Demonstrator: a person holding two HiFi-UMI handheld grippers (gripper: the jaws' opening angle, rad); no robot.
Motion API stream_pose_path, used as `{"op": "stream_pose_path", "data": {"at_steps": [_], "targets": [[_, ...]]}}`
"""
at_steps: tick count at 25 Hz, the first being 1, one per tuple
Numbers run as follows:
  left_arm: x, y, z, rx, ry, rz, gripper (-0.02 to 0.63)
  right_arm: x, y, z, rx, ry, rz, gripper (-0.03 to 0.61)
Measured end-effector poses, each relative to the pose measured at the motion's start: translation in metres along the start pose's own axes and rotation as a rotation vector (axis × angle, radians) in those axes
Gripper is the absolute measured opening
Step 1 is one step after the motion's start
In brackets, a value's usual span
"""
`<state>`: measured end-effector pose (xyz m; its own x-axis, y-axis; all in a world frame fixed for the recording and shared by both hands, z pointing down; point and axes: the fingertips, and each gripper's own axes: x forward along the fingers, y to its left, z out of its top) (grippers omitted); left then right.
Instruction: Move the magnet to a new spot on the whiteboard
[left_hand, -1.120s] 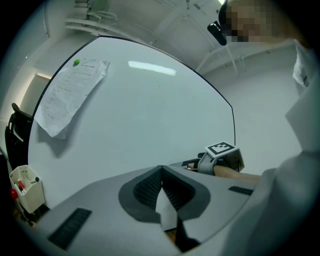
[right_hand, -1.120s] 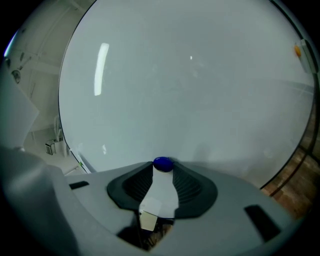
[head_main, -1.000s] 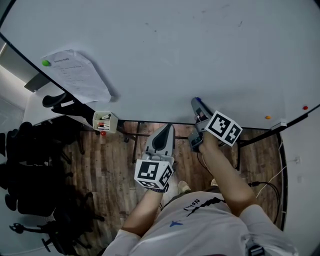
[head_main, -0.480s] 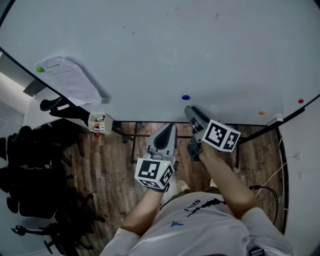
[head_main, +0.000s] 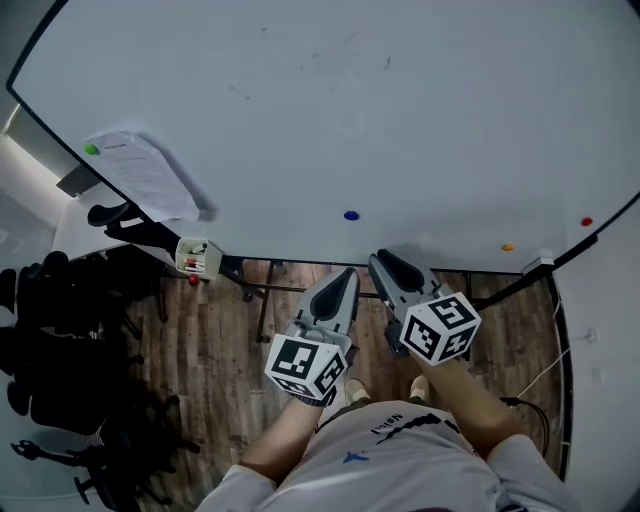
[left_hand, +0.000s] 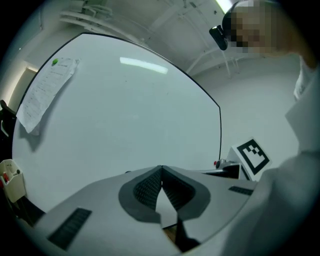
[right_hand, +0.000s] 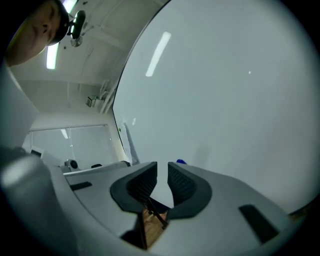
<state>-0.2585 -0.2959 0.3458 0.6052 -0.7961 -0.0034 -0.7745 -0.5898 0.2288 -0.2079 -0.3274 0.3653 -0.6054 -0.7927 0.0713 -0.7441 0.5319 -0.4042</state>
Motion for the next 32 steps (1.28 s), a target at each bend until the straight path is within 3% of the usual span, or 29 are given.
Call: {"op": "stream_pose_path", "data": {"at_steps": [10, 32], "targets": [[0.014, -0.053, -0.002, -0.003, -0.03, 0.02, 0.012, -0.054, -0.008, 0.013, -0.214, -0.007, -0.009, 0.014], [0.057, -0.131, -0.029, 0.006, -0.026, 0.041, 0.012, -0.126, -0.068, 0.022, -0.231, -0.005, -0.005, 0.014]]}}
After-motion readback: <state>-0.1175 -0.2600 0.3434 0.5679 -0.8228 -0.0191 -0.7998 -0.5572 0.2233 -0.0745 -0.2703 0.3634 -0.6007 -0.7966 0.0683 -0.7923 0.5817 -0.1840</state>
